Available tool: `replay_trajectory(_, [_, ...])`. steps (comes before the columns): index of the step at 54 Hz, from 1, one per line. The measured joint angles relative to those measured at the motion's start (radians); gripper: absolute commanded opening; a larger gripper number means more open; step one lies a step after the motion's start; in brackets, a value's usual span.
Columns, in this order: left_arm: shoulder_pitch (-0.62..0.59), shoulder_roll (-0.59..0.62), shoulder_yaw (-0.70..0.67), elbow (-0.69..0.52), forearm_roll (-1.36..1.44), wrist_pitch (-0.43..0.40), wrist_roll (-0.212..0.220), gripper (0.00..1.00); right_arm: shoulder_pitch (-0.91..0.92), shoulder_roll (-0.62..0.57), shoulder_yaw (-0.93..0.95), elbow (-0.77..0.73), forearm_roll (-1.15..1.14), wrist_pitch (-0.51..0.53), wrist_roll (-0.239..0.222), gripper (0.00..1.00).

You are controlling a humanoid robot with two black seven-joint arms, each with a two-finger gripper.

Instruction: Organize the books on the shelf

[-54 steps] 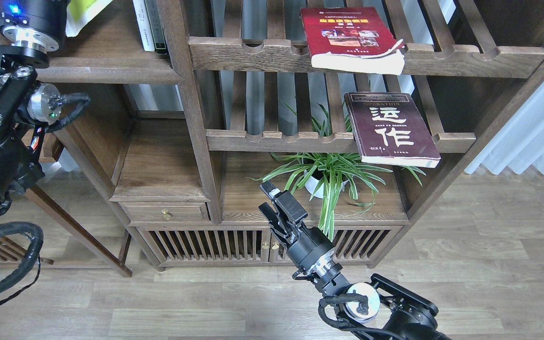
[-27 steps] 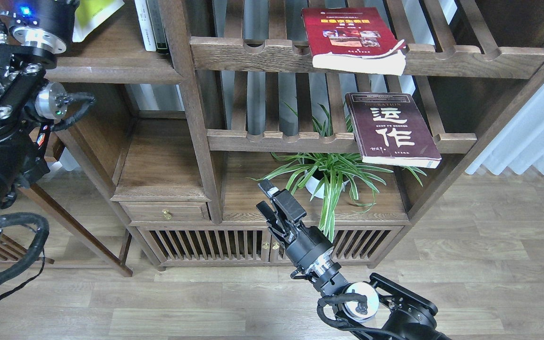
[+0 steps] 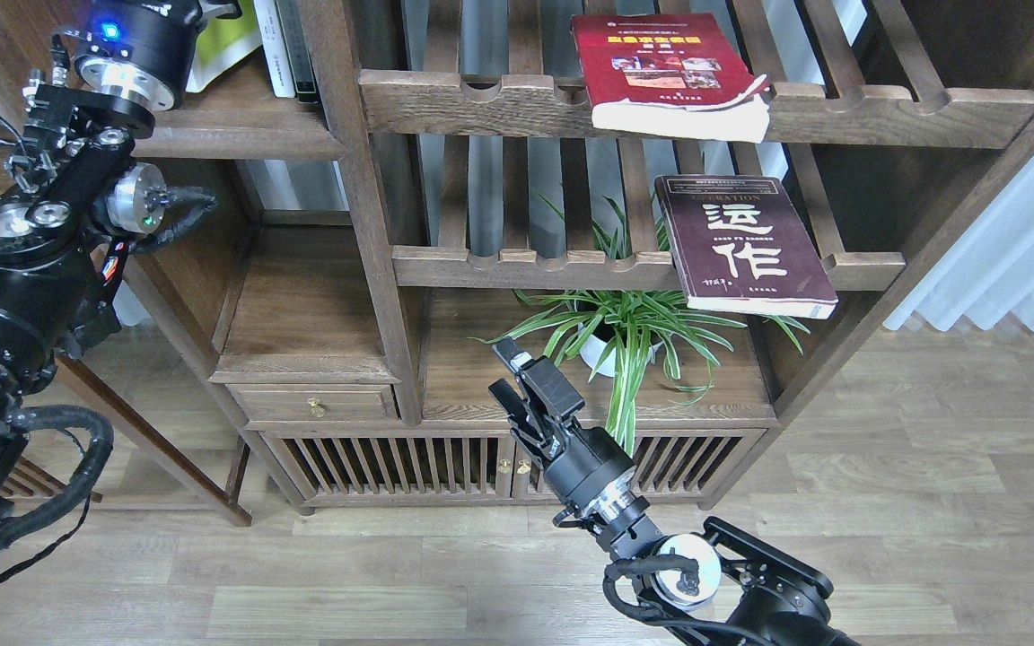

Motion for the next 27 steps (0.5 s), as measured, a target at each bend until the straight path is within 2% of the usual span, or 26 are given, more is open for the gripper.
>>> replay_trajectory(3, [0.001, 0.0, 0.005, -0.002, 0.0, -0.002, 0.0, 0.06, 0.0, 0.0, 0.001, 0.0, 0.0, 0.0, 0.0, 0.93])
replay_trajectory(7, [0.003, 0.0, 0.009, -0.006, -0.001, -0.003, 0.0, 0.13, 0.0, 0.0, 0.001, 0.0, 0.0, 0.0, 0.001, 0.93])
replay_trajectory(12, [0.005, -0.001, 0.012, -0.013, -0.015, -0.003, 0.0, 0.16, 0.0, 0.0, 0.002, 0.0, 0.0, 0.0, 0.001, 0.93])
replay_trajectory(16, [0.008, -0.001, 0.013, -0.029, -0.03, -0.003, 0.0, 0.27, 0.0, 0.0, 0.003, 0.0, 0.0, 0.0, 0.0, 0.93])
replay_trajectory(27, [0.013, 0.005, 0.012, -0.064, -0.044, 0.003, 0.0, 0.34, 0.0, 0.0, 0.004, 0.0, 0.0, 0.0, -0.001, 0.93])
